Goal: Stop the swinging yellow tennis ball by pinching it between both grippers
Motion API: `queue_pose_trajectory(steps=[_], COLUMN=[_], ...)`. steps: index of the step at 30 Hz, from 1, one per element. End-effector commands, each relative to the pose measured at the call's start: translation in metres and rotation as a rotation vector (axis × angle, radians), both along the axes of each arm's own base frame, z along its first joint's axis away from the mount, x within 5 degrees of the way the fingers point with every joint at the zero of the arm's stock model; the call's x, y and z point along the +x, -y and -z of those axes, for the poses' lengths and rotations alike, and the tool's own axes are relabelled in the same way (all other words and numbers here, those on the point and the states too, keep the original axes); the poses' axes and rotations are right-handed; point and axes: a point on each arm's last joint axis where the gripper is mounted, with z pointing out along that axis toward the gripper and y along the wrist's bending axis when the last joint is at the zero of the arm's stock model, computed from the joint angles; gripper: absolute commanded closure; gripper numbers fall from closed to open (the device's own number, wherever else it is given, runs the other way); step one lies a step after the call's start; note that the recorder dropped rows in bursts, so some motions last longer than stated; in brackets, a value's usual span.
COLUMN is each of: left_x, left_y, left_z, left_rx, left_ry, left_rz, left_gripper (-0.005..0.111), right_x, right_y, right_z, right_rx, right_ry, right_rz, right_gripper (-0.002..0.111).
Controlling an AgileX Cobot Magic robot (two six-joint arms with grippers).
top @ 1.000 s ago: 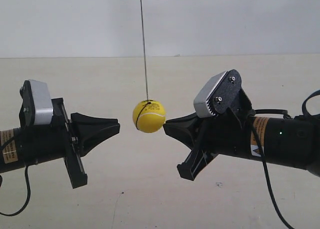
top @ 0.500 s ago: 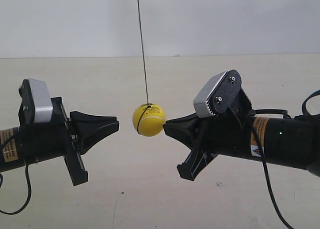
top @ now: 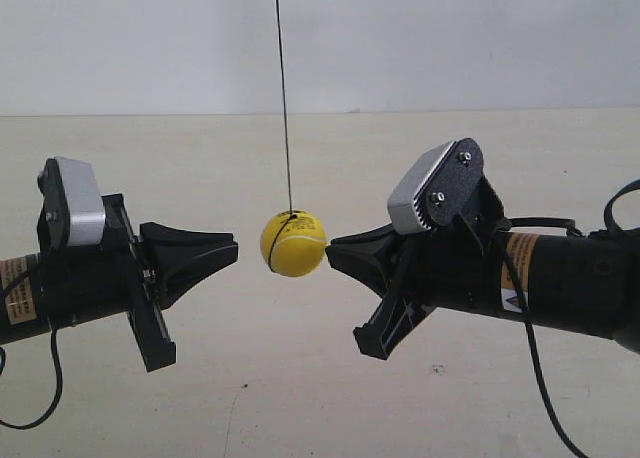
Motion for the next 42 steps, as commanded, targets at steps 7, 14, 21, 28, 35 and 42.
queue_pose_trajectory(steps=[7, 14, 21, 28, 35, 42], left_x=[0.010, 0.016, 0.017, 0.017, 0.008, 0.007], left_y=[0.002, 0.001, 0.001, 0.002, 0.017, 0.020], left_z=[0.010, 0.010, 0.009, 0.009, 0.010, 0.010], left_rx=[-0.014, -0.019, -0.020, -0.017, -0.009, -0.002], left_ry=[-0.031, -0.019, -0.015, -0.015, -0.010, 0.004], left_rz=[-0.016, -0.045, -0.047, -0.037, 0.044, 0.054], left_gripper=[0.102, 0.102, 0.102, 0.102, 0.102, 0.102], right_x=[0.018, 0.019, 0.019, 0.019, 0.007, 0.005], right_y=[-0.008, -0.010, -0.010, -0.011, -0.024, -0.026], right_z=[-0.001, 0.005, 0.004, 0.002, 0.003, 0.005], right_rx=[0.026, -0.008, 0.001, 0.017, 0.000, -0.013], right_ry=[-0.015, -0.003, 0.008, 0.015, 0.011, 0.008], right_rz=[0.033, 0.013, 0.009, 0.003, -0.054, -0.060], right_gripper=[0.108, 0.108, 0.108, 0.108, 0.108, 0.108])
